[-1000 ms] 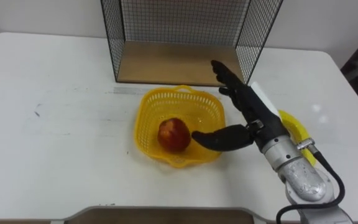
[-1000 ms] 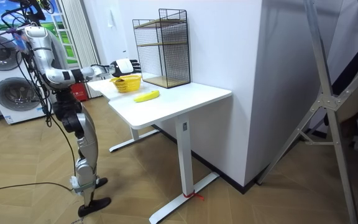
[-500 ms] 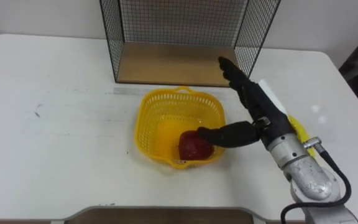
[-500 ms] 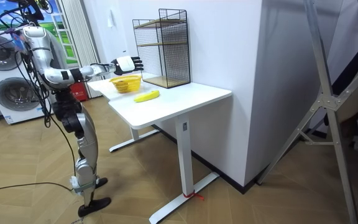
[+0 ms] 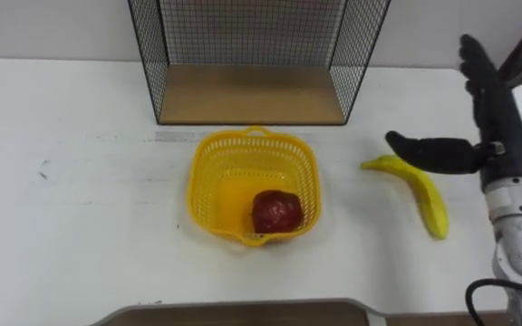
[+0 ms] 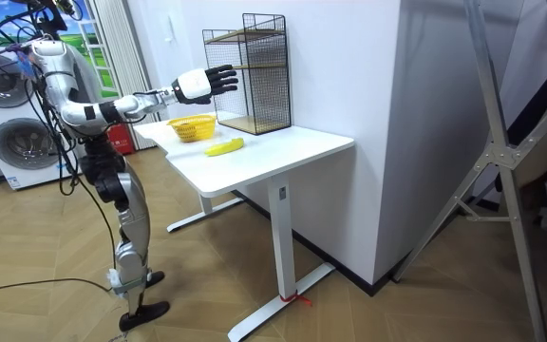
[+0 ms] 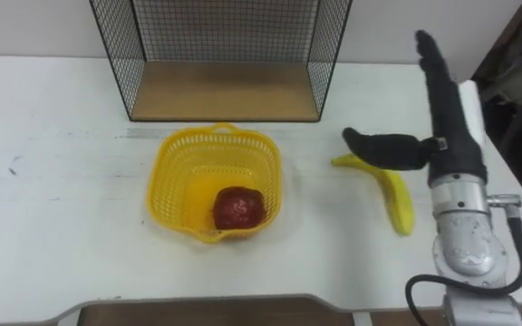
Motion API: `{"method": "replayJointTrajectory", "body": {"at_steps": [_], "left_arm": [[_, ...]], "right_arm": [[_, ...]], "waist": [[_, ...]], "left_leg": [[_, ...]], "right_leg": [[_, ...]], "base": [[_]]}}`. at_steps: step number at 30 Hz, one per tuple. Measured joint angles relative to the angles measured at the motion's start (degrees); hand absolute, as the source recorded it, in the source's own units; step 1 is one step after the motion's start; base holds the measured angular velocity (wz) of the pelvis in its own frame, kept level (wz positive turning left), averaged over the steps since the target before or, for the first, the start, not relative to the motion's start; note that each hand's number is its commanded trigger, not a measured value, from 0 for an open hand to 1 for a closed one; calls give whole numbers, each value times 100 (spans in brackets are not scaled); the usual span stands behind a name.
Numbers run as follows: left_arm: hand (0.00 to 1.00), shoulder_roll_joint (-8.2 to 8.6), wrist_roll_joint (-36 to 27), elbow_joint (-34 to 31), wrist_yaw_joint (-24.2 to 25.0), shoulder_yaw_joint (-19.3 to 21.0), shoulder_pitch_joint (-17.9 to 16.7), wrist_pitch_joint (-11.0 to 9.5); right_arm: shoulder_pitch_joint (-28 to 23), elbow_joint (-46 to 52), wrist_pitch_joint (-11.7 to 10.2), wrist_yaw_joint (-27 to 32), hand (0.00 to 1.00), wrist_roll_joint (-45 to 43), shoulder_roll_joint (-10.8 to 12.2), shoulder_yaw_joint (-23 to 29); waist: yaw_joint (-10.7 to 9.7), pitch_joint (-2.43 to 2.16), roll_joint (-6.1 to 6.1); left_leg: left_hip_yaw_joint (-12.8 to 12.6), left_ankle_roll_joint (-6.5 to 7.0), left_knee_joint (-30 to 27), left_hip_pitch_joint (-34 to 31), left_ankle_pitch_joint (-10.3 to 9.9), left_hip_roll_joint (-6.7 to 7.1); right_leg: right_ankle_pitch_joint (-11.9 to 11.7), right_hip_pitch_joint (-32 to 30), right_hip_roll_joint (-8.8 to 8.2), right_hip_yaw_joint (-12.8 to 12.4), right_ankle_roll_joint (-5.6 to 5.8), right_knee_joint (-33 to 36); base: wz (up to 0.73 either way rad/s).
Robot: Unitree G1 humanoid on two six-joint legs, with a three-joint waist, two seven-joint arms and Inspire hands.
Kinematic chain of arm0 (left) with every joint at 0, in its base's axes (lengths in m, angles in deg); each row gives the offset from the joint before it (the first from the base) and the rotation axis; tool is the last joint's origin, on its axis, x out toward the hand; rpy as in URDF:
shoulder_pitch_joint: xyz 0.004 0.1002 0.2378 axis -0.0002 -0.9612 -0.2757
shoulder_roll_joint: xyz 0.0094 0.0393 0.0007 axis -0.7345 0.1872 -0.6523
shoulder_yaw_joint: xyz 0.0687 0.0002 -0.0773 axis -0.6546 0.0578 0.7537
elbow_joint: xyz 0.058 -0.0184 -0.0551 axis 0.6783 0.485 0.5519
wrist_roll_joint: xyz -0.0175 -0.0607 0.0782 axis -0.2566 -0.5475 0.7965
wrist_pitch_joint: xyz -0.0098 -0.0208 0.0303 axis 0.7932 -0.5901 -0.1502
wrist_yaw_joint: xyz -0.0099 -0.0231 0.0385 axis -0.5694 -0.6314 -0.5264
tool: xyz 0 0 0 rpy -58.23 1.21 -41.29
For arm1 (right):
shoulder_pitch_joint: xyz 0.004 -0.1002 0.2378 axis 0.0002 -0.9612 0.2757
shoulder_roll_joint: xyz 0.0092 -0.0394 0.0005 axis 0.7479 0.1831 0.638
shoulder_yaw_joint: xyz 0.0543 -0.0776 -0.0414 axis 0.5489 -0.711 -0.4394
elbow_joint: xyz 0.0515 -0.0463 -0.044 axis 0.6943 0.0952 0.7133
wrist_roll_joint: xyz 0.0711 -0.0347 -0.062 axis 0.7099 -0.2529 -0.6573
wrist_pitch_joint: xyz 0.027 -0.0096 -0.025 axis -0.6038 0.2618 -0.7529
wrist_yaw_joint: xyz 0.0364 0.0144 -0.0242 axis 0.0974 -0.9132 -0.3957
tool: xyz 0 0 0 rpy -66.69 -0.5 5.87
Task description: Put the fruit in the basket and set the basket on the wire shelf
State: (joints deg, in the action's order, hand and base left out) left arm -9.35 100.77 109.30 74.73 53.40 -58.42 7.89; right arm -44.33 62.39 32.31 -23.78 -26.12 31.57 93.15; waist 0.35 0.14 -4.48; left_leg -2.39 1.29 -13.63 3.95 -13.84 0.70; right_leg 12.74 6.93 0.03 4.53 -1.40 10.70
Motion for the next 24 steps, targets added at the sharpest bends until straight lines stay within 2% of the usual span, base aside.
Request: {"method": "replayJointTrajectory", "body": {"at_steps": [8,10,13,19,22,24], "left_arm": [[0,-7,36,-35,0,91,-1,80],[0,-9,42,-35,0,147,-11,130],[0,-27,45,-144,1,256,-76,231],[0,-43,180,-397,46,272,-130,355],[0,-56,179,-478,47,270,-123,379],[0,-70,179,-481,48,270,-110,378]], "right_arm": [[54,-439,31,419,0,-53,-3,49],[63,-609,98,442,0,-53,-15,60],[80,-866,258,407,0,-1,-159,75],[524,-1573,443,-8,0,-405,-266,82],[619,-1715,513,-251,0,-442,-277,76],[628,-1850,514,-412,0,-416,-372,61]], "waist": [[-4,3,-58],[-18,3,-73],[-31,1,-79],[-48,-5,-60],[-20,-9,-97],[-5,-14,-143]], "left_leg": [[-59,0,10,50,0,-5],[-40,0,10,44,0,-3],[-4,0,4,14,0,1],[-14,1,-9,-40,8,0],[-11,2,-2,-40,9,1],[7,2,5,-25,9,1]], "right_leg": [[0,8,1,-89,0,6],[0,12,-6,-49,0,6],[-1,12,-14,22,1,4],[-1,-34,-9,23,0,10],[-1,-42,-8,23,1,14],[-1,-24,-7,26,1,6]], "base": [[-6],[5],[9],[1],[0],[0]]}}
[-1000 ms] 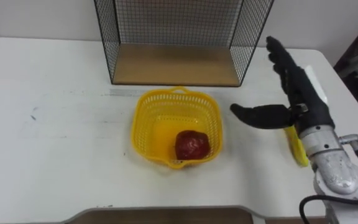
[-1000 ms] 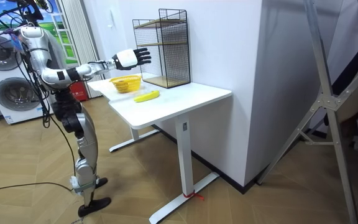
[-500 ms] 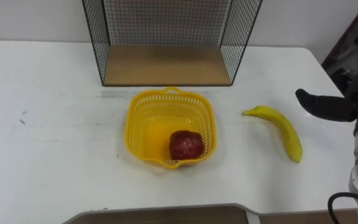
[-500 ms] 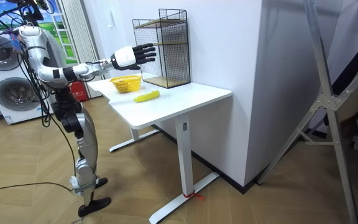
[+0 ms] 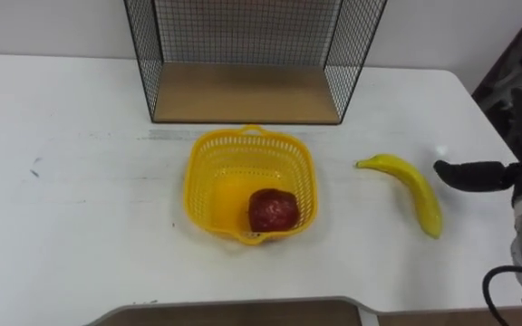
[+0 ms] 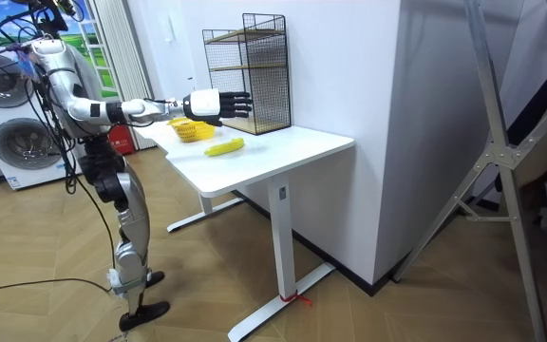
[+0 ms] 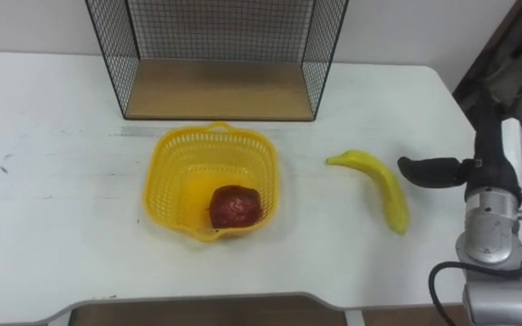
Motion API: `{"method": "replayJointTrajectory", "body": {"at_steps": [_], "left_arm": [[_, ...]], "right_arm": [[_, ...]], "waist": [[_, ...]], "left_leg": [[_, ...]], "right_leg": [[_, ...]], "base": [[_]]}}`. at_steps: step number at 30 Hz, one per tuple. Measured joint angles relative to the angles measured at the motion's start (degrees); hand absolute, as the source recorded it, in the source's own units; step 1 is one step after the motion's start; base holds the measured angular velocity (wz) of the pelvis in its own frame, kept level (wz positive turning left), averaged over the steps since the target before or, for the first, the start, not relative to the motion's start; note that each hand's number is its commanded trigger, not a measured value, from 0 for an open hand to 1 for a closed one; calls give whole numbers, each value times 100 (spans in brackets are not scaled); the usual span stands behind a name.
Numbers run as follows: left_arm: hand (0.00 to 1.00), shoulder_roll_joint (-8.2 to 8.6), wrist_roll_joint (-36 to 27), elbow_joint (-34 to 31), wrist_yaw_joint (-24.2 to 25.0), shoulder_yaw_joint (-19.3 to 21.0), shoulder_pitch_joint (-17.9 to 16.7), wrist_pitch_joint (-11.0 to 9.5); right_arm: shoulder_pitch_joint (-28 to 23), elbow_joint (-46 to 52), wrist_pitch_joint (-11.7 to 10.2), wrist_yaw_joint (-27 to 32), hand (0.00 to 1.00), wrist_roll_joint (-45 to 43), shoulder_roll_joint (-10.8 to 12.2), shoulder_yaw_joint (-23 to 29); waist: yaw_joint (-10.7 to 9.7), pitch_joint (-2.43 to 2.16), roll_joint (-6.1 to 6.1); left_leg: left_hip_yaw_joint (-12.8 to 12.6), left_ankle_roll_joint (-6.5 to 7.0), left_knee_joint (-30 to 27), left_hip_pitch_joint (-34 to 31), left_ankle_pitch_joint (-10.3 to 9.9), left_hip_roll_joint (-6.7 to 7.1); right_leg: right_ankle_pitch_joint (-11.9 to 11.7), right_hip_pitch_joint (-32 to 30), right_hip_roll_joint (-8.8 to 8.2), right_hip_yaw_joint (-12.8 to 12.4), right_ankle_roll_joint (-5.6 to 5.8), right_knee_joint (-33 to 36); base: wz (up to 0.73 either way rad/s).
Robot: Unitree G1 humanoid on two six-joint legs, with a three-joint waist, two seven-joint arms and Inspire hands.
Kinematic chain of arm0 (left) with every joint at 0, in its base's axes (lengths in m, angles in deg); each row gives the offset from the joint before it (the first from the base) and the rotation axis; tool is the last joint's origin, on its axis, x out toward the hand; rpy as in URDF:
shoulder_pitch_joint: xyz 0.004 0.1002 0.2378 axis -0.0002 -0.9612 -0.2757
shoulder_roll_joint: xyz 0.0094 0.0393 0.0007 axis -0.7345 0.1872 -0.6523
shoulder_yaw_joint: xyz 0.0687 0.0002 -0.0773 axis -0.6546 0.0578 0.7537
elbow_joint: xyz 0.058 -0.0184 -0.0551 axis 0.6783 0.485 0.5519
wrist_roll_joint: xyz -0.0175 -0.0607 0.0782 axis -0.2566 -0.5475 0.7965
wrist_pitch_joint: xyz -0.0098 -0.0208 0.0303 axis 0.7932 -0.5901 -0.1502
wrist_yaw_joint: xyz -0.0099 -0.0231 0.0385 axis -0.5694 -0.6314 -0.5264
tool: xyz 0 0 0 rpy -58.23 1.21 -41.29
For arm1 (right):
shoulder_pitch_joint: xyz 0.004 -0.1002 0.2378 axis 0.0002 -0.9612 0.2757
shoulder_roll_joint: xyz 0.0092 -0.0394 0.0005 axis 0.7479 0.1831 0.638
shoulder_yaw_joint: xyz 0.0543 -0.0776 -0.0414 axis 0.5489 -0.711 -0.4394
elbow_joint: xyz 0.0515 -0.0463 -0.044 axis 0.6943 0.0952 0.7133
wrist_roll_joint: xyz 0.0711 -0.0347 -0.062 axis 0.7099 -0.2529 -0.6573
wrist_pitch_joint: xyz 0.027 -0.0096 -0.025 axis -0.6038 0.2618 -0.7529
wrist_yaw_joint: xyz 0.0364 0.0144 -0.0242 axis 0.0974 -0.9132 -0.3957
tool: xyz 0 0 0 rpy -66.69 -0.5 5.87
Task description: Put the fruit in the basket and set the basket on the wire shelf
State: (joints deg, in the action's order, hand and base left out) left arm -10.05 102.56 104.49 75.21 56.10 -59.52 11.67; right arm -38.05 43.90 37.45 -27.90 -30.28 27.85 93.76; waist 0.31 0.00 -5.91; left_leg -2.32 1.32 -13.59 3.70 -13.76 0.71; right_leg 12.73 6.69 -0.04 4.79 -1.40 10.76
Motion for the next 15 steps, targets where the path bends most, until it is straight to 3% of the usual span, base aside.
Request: {"method": "replayJointTrajectory", "body": {"at_steps": [6,15], "left_arm": [[0,-67,-13,41,1,-4,104,4],[0,-68,-13,46,0,0,140,5]], "right_arm": [[9,-220,30,-321,0,-11,-109,-201],[80,-523,48,-842,0,-19,-118,-370]], "waist": [[150,31,-89],[181,31,-30]], "left_leg": [[-3,0,5,47,0,-6],[-2,0,-5,44,0,-5]], "right_leg": [[0,31,5,-15,0,-8],[-1,30,5,-26,-2,1]], "base": [[-1],[0]]}}
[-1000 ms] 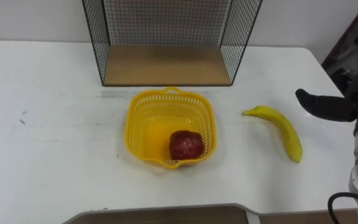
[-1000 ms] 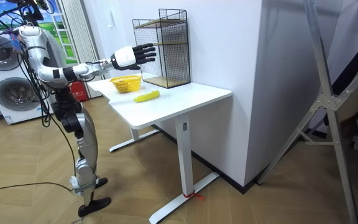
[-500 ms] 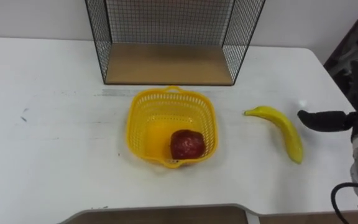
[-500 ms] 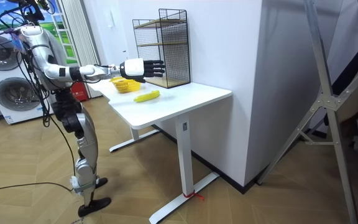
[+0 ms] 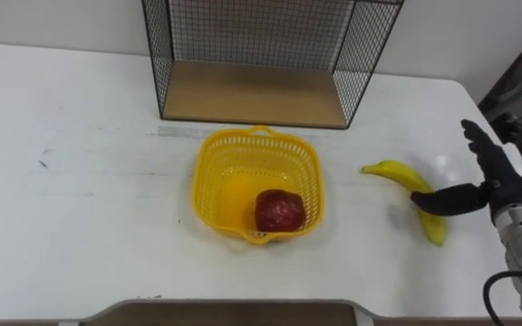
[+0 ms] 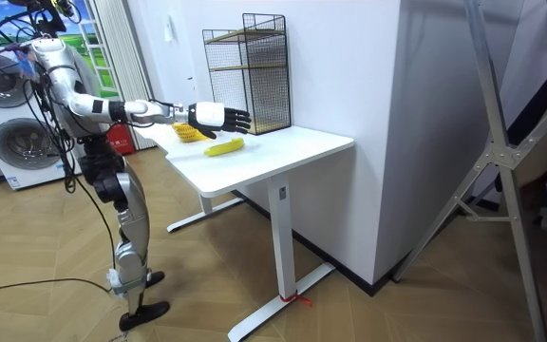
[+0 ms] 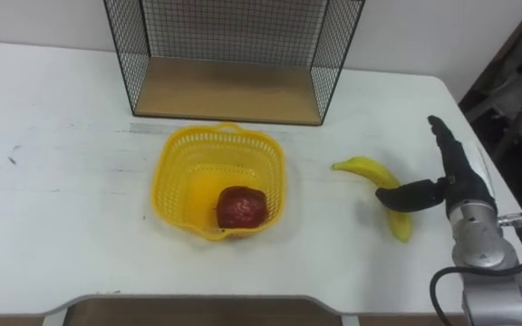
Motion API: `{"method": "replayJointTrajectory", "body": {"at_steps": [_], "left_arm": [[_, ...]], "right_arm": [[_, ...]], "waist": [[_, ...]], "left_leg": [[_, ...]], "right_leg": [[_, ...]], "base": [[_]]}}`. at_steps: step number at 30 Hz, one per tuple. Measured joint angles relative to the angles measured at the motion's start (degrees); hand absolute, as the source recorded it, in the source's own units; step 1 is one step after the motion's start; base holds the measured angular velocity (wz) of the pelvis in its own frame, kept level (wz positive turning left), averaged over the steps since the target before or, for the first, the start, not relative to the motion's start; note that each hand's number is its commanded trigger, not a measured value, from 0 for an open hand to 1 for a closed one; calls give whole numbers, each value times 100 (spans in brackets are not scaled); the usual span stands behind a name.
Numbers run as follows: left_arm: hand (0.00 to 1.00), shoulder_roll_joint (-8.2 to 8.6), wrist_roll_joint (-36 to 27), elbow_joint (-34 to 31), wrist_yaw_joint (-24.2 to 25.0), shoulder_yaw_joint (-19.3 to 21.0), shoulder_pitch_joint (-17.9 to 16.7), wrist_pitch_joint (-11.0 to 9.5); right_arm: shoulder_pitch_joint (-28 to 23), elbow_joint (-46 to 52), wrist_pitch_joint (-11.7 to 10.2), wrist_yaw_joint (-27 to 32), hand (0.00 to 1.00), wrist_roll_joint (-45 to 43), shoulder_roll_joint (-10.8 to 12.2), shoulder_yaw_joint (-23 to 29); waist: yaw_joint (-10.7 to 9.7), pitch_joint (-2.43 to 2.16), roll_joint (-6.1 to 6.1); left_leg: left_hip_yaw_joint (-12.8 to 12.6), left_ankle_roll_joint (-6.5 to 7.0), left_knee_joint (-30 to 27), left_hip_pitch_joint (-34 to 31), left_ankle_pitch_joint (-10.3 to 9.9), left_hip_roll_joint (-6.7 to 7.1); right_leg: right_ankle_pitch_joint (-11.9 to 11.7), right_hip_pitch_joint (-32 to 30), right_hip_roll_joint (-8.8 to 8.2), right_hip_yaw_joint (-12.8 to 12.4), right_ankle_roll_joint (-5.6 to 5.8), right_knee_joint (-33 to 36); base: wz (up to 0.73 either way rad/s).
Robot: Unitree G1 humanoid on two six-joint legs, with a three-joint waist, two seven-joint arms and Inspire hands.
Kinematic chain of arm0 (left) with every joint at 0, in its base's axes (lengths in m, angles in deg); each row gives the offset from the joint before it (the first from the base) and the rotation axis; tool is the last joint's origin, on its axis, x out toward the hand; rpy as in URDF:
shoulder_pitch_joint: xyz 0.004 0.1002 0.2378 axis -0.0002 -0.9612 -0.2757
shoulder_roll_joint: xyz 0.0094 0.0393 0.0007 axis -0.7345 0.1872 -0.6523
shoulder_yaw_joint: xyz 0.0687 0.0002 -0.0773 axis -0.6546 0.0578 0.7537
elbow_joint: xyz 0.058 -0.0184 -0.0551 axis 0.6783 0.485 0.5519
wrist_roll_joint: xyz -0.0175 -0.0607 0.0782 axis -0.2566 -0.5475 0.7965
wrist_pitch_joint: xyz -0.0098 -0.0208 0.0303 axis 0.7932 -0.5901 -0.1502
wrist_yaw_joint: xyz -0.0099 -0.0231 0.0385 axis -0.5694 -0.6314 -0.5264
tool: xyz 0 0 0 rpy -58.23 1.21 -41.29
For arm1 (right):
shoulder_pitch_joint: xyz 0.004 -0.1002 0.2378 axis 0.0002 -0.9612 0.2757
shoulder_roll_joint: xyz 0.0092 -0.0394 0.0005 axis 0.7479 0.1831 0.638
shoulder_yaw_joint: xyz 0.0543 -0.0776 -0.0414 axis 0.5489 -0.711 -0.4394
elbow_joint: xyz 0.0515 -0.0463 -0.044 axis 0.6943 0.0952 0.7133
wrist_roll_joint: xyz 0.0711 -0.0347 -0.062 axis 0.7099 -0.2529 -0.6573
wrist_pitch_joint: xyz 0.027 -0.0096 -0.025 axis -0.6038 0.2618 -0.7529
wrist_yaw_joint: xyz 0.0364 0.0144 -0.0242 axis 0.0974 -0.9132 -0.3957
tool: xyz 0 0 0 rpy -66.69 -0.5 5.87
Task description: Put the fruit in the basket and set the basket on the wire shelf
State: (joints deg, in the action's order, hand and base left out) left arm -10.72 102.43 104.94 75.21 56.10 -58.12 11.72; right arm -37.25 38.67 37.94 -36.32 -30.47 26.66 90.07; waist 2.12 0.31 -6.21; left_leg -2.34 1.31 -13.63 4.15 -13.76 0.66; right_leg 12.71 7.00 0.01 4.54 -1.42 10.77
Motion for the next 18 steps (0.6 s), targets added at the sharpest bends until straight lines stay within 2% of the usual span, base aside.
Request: {"method": "replayJointTrajectory", "body": {"at_steps": [6,18], "left_arm": [[0,-1,4,13,-1,5,-43,-9],[0,-2,8,21,-1,25,-50,-11]], "right_arm": [[55,-64,-3,-122,0,87,-5,0],[141,-116,-7,-193,0,202,-5,-2]], "waist": [[22,-4,60],[97,-9,54]], "left_leg": [[-11,0,8,11,0,1],[-21,0,16,37,0,1]], "right_leg": [[0,21,-3,19,0,-10],[0,41,-6,20,0,-11]], "base": [[0],[0]]}}
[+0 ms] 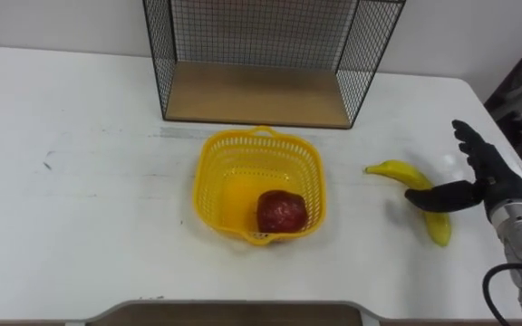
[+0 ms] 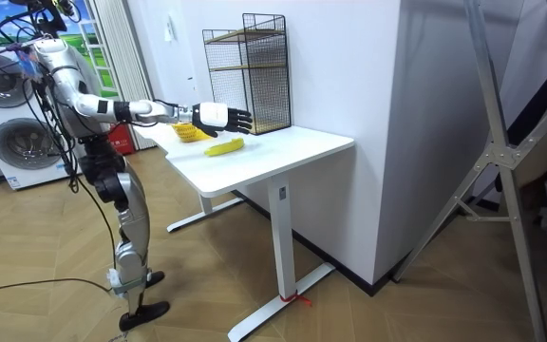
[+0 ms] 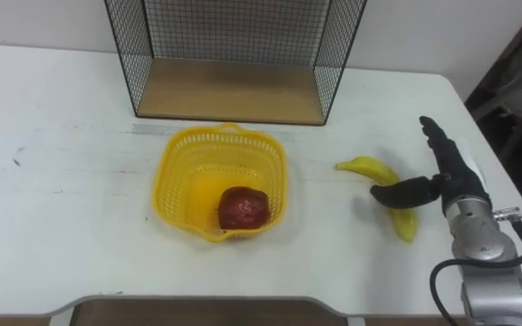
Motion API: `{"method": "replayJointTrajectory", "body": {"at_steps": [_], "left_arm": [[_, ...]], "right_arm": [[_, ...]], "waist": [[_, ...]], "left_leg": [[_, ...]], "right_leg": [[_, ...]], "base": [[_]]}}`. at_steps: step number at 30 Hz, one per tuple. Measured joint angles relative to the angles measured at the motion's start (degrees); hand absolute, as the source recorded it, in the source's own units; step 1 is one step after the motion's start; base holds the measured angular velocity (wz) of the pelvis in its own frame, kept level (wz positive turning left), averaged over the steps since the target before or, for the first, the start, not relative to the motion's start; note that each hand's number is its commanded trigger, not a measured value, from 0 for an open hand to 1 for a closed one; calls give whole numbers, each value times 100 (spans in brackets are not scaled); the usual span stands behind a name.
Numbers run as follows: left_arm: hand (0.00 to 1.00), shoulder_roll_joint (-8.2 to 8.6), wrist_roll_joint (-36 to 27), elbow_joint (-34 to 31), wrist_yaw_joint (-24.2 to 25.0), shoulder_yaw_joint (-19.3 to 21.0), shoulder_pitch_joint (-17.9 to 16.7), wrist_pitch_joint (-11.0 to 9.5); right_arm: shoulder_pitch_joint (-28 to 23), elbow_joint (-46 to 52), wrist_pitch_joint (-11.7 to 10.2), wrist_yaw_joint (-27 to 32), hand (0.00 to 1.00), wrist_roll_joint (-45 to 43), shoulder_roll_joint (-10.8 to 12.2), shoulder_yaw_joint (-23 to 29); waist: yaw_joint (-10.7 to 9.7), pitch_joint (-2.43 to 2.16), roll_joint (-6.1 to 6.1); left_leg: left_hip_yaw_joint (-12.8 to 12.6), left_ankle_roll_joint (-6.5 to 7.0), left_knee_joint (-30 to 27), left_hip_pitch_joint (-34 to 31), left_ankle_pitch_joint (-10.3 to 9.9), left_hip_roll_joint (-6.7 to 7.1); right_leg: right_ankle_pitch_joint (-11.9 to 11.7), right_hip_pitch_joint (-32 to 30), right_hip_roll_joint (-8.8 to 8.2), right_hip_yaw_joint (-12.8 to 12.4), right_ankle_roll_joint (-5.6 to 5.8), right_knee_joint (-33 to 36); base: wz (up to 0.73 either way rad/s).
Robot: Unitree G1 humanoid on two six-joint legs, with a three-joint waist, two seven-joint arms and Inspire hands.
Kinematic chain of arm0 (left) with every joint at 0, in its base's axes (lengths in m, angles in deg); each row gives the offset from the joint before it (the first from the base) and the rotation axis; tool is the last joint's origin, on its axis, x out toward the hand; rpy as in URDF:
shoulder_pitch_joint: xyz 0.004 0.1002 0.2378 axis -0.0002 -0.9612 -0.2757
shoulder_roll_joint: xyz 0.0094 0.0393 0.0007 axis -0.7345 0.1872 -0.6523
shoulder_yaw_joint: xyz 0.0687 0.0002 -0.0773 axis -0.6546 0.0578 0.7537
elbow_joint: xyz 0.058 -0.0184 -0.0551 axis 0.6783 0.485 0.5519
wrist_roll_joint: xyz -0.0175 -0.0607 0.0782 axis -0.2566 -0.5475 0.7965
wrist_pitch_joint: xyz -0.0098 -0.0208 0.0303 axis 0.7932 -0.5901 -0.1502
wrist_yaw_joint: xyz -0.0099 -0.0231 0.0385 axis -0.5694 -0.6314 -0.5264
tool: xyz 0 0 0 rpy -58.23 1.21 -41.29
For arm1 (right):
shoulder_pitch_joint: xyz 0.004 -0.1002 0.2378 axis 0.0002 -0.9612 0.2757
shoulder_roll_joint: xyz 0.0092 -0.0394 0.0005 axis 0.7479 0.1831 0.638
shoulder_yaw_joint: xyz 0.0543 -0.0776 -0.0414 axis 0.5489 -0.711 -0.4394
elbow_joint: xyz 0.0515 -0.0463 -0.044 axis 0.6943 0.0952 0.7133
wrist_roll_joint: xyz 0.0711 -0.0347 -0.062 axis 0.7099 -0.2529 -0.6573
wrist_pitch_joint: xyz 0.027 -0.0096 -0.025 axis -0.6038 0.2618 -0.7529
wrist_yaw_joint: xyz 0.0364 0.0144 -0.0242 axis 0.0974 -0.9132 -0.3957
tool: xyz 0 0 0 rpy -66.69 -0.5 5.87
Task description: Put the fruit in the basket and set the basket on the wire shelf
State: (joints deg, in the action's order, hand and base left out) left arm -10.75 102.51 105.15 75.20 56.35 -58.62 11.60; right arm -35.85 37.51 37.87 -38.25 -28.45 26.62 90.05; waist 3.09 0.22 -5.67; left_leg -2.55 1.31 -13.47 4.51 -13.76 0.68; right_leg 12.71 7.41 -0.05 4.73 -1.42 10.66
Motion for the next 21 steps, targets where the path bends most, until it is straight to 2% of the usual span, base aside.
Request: {"method": "replayJointTrajectory", "body": {"at_steps": [10,15,21], "left_arm": [[0,-30,0,16,1,2,-41,6],[0,-122,-5,104,1,-8,66,21],[0,-128,-7,205,2,-57,111,91]], "right_arm": [[-2,-331,8,-377,0,-31,2,-272],[4,-861,17,-484,0,-136,1,-442],[66,-1100,2,-620,0,-200,-28,-466]], "waist": [[40,6,-33],[87,15,-122],[143,22,-111]], "left_leg": [[43,0,-3,102,0,3],[94,0,-22,122,1,7],[100,-1,-25,119,0,5]], "right_leg": [[0,109,-4,11,0,-4],[0,158,-6,48,0,-7],[-1,158,-2,56,-1,-2]], "base": [[0],[4],[0]]}}
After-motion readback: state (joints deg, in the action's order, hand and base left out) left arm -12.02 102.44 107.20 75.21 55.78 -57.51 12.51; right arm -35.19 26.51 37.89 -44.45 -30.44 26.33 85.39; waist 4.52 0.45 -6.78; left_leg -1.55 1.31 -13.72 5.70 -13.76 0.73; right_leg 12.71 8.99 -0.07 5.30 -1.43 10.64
